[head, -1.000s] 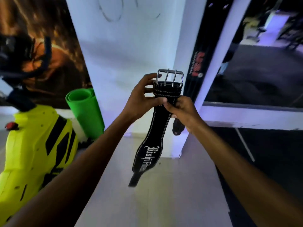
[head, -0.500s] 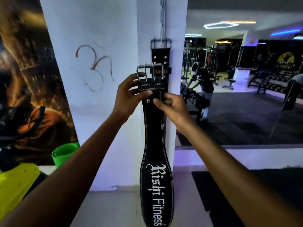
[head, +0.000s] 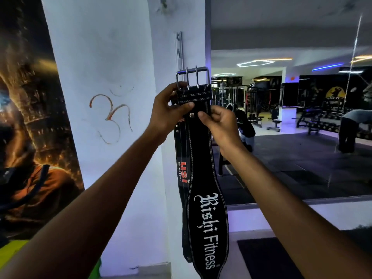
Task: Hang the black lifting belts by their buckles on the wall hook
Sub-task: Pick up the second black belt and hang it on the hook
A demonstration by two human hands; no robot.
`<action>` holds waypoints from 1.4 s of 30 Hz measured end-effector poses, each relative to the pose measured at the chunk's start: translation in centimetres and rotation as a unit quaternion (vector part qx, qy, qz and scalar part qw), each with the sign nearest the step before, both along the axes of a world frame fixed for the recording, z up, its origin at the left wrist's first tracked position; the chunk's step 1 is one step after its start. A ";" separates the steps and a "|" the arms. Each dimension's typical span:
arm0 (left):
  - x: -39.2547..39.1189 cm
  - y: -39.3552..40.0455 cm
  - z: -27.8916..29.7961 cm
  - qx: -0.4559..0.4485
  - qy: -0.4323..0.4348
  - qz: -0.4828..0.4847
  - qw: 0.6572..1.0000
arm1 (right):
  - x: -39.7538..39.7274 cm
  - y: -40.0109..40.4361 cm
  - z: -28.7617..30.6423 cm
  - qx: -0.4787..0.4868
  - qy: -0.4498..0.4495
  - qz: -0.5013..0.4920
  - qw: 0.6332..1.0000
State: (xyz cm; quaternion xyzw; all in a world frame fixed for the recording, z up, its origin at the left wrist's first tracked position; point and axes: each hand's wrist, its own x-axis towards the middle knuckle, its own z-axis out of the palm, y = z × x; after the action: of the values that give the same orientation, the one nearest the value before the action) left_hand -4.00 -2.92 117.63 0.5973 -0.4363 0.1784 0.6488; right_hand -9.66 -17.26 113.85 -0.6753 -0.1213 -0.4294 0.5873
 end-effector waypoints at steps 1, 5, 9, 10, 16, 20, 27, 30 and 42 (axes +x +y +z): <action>-0.2 -0.2 0.3 -0.010 0.001 0.002 1.000 | -0.1 0.0 0.2 -0.004 -0.010 -0.010 1.000; -0.6 -0.9 0.9 -0.048 0.013 -0.014 0.999 | -0.3 -0.1 -0.4 -0.011 -0.027 -0.020 0.999; 0.2 -1.1 1.2 -0.100 0.049 -0.011 0.994 | 0.2 -0.1 -6.7 -0.029 0.046 -0.054 0.997; 0.5 -1.1 1.4 -0.107 0.062 -0.010 0.992 | 0.2 0.1 -9.5 -0.031 0.083 -0.054 0.995; 1.7 -1.1 0.9 -0.090 0.086 -0.005 0.992 | 0.1 -0.8 -23.8 0.021 0.224 0.006 0.974; 2.4 -1.4 1.1 -0.087 0.085 -0.013 0.992 | -0.1 0.1 -17.1 0.017 0.200 0.029 0.979; 1.7 -1.2 2.7 -0.095 0.048 -0.005 0.994 | 1.6 1.1 -6.8 0.049 0.083 0.027 0.995; 2.0 -0.2 3.8 -0.112 0.057 -0.003 0.992 | 1.3 1.6 -12.4 0.042 0.140 0.043 0.988; 2.7 -0.1 3.4 -0.108 0.047 0.012 0.993 | -0.1 -0.1 -7.5 0.104 0.079 0.049 0.990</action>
State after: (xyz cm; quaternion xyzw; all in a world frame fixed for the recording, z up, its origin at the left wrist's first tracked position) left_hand -1.31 -3.05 121.06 0.5366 -0.3762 0.2035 0.7274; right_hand -9.75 -17.33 106.36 -0.6354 -0.0624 -0.3554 0.6826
